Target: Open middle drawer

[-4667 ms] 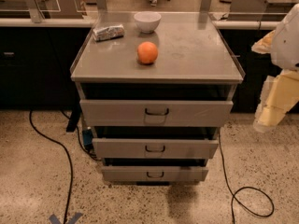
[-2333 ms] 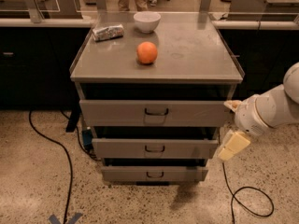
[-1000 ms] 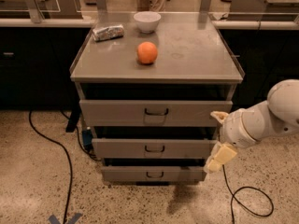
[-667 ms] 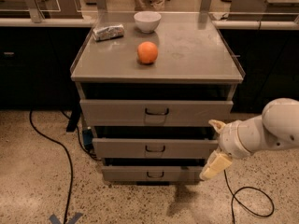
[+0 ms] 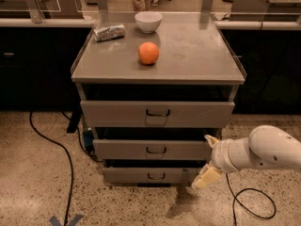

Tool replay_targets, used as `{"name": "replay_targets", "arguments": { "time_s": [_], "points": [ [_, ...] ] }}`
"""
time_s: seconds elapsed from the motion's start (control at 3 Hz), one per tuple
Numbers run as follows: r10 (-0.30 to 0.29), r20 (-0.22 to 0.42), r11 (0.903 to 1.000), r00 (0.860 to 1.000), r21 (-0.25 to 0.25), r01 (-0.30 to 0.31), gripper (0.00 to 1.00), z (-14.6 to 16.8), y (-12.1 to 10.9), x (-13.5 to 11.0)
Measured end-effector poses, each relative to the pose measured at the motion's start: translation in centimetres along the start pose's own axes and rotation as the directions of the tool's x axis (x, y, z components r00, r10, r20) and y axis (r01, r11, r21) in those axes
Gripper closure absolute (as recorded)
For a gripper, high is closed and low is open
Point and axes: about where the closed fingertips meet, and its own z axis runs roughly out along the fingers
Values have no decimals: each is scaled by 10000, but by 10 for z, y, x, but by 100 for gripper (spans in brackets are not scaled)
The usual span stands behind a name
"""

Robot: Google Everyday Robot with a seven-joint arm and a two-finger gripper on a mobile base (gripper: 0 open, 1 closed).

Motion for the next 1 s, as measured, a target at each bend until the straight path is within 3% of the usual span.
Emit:
{"name": "replay_targets", "arguments": {
  "time_s": [0.67,1.0],
  "points": [
    [293,103,9943,9995,-1031,-281,0,67,21,26],
    [286,103,9943,9995,-1033,-274,0,68,21,25]
  ]
}}
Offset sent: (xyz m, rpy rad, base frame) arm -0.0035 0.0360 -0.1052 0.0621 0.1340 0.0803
